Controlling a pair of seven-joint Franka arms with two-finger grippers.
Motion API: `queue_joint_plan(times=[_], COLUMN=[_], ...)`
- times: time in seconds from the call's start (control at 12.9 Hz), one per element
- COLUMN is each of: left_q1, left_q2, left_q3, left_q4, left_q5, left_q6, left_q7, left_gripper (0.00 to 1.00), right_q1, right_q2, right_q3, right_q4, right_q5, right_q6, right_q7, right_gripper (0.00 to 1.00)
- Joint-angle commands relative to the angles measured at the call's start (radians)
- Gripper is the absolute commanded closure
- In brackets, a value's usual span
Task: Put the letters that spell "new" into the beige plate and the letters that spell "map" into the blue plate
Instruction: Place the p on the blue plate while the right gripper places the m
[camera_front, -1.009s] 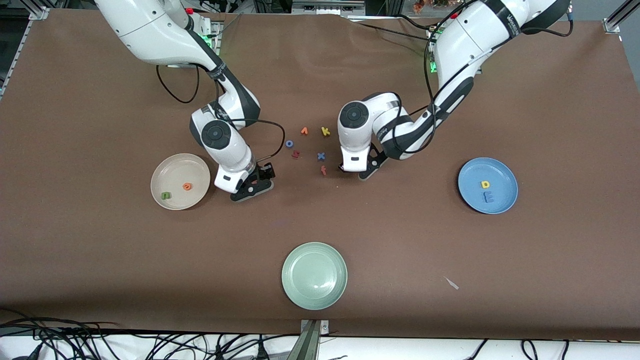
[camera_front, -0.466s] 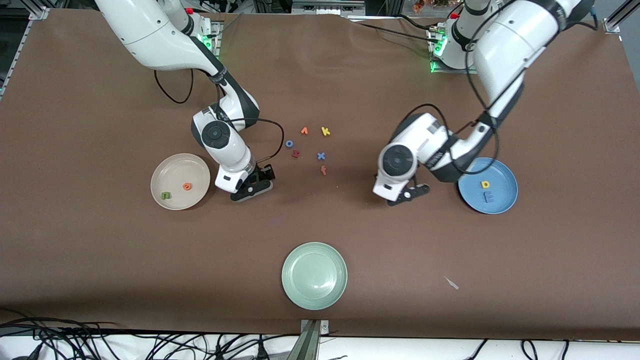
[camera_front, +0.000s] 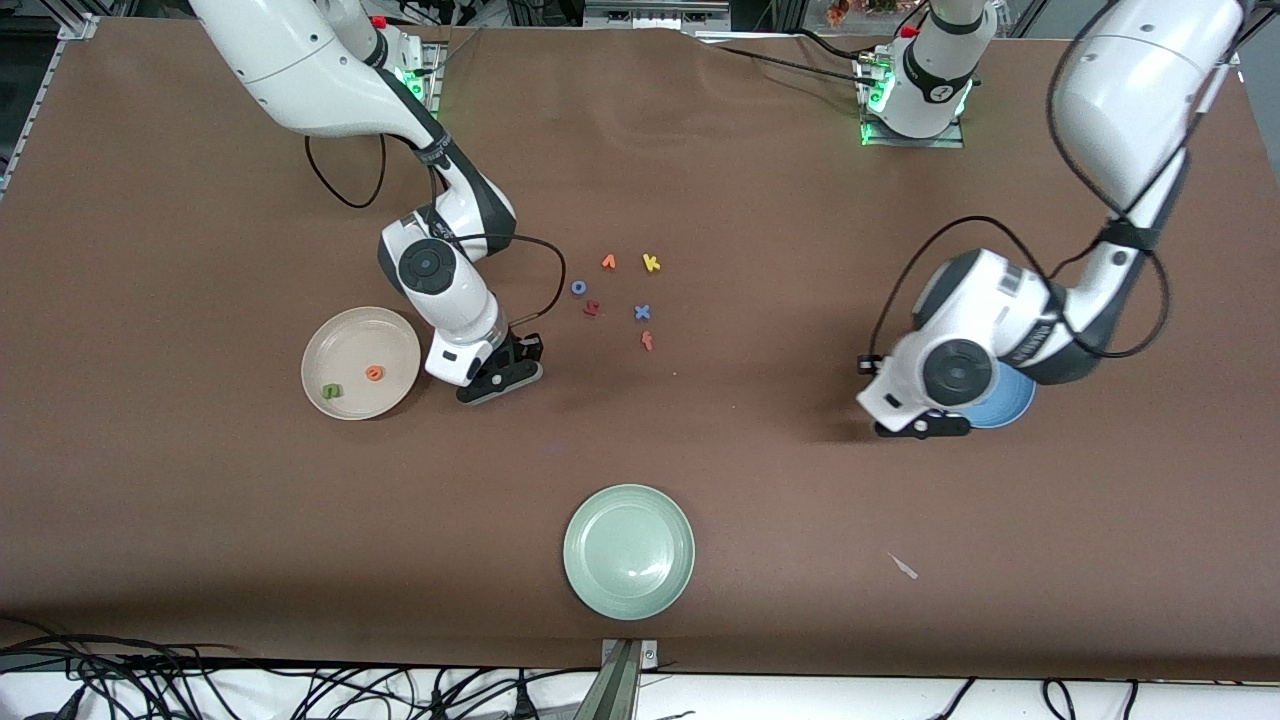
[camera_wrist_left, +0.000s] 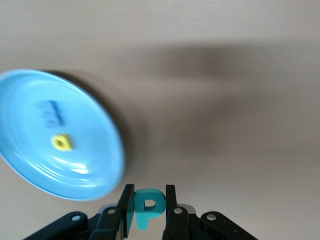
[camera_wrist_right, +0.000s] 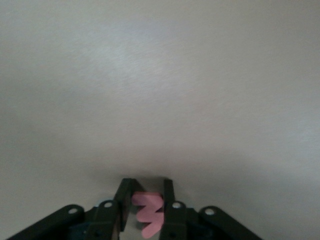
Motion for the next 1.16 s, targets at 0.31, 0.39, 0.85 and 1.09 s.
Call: queue_joint_plan(times=[0.31, 0.39, 0.85, 1.09], left_q1=[0.142, 0.152, 0.204, 0.248], left_q2=[0.003, -0.006, -0.138, -0.245], left_q3=[0.003, 0.001, -0.008, -0.013], left_q4=[-0.038, -0.036, 0.068, 0.080], left_q5=[0.005, 0.004, -0.091, -0.221], left_q6=[-0.011, -0.025, -0.219, -0.285], left_q7=[0.323, 0.325, 0.330, 0.331], left_gripper=[0.00, 0.00, 0.00, 0.00], right_q1=[0.000, -0.009, -0.037, -0.037], right_q2=[-0.148, -0.173, -0.240, -0.283], right_q3=[-0.124, -0.147, -0.289, -0.290], right_q4=[-0.010, -0.029, -0.130, -0.124], right_q5=[0.010, 0.014, 0.052, 0.111], right_q6=[-0.224, -0.235, -0.230, -0.277], right_q7=[-0.192, -0.227, -0.404, -0.393], right_gripper=[0.95, 0.95, 0.05, 0.00])
